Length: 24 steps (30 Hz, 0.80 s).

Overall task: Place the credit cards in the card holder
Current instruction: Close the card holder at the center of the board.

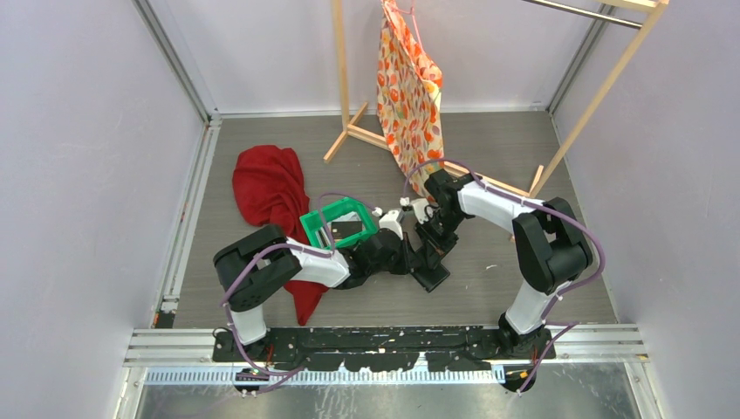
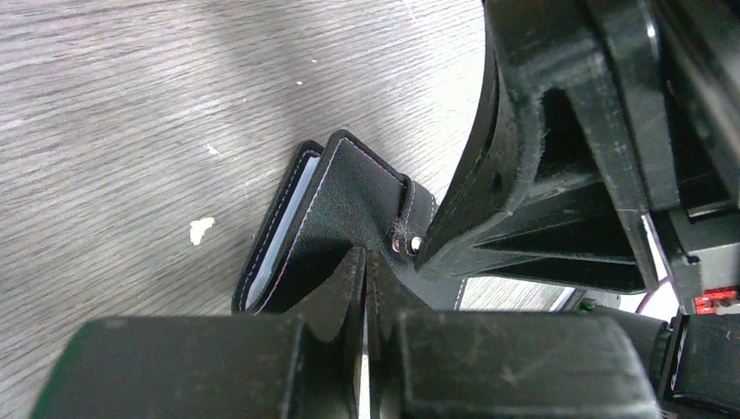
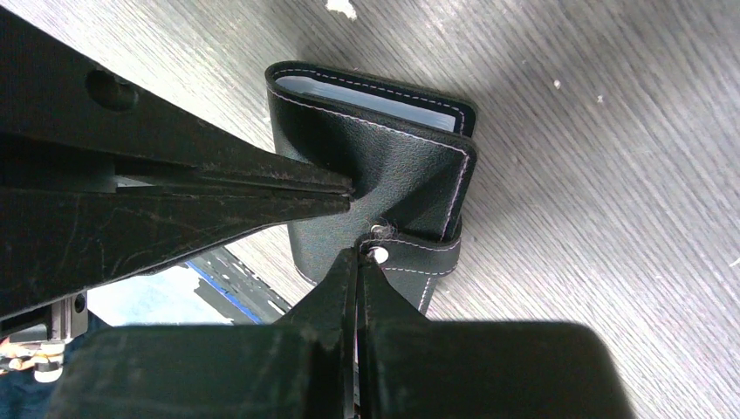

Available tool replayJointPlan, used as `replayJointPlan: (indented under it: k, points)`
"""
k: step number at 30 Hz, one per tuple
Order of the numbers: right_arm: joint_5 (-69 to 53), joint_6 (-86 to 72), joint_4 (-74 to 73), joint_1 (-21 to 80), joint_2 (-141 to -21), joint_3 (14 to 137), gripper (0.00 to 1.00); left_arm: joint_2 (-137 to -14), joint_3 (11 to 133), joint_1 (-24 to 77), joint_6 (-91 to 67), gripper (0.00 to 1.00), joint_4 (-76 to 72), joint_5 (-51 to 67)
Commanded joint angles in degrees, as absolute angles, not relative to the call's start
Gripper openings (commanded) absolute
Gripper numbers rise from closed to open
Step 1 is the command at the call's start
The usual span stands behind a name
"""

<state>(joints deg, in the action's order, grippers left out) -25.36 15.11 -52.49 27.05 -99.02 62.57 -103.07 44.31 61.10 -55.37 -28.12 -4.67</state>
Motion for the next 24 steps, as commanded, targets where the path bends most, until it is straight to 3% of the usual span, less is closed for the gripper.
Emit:
replayJointPlan:
  k: [1, 24]
  points:
    - [-27.57, 14.86, -50.35, 26.74, -96.31, 63.07, 0.01, -105.62, 43.42, 61.24, -55.35, 0.03, -25.8, -3.09]
    - [-23.17, 16.91, -51.74, 26.35, -94.22, 61.61, 0.01, -105.88, 43.15, 61.02, -55.9, 0.03, -25.84, -3.01]
